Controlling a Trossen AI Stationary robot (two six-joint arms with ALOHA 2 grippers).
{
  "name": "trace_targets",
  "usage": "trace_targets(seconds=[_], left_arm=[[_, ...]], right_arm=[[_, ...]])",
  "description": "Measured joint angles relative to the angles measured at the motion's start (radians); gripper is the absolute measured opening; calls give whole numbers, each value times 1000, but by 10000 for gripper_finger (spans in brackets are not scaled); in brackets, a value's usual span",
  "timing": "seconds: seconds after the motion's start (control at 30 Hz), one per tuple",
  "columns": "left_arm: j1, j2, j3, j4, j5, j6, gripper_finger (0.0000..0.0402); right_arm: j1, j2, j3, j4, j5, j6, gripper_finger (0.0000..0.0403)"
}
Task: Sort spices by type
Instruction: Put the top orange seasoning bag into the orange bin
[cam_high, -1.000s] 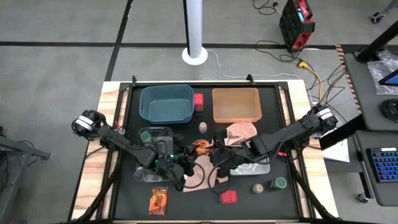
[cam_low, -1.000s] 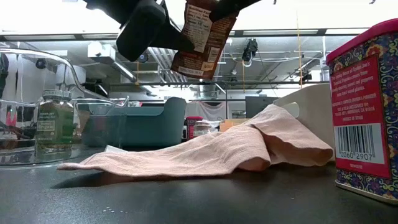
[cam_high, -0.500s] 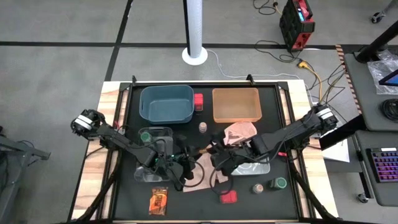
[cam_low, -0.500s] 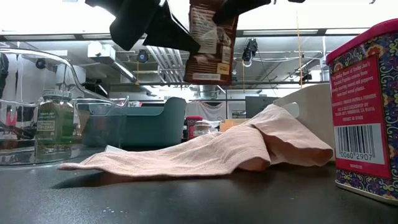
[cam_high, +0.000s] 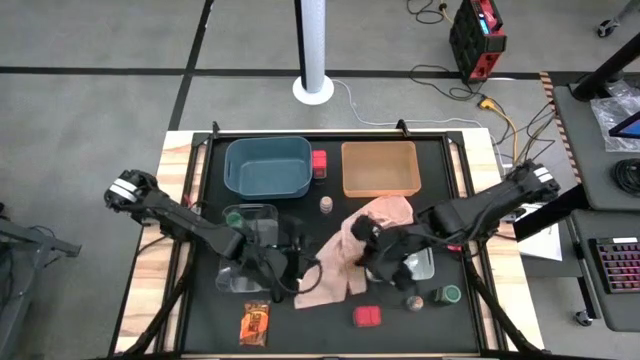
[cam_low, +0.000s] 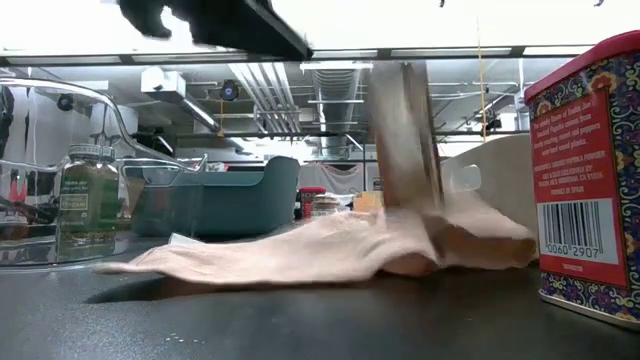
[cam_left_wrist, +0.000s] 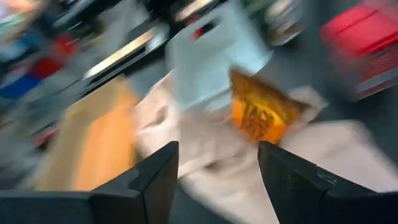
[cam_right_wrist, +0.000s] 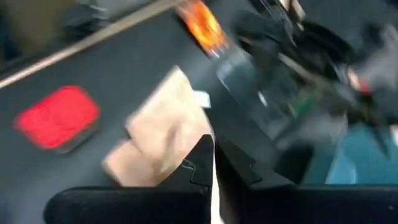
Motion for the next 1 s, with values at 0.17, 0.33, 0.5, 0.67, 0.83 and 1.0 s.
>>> trace_targets(seconds=[0.17, 0.33, 0.5, 0.67, 0.83, 1.0], left_arm=[[46, -54, -42, 124, 184, 30, 196], [60, -63, -53, 93, 54, 15, 192], [57, -63, -57, 61, 84, -16, 191], [58, -62, -60, 62, 132, -64, 191], [56, -50, -65, 52, 133, -102, 191], [56, -41, -65, 38, 132, -97, 191]], right_arm=[[61, -12, -3, 31, 45, -348, 8], [60, 0, -3, 86, 241, -64, 8], [26, 0, -3, 76, 331, 504, 9], [14, 5, -4, -4, 336, 729, 9], [36, 21, -17, -74, 325, 743, 9], [40, 90, -38, -83, 325, 709, 11]])
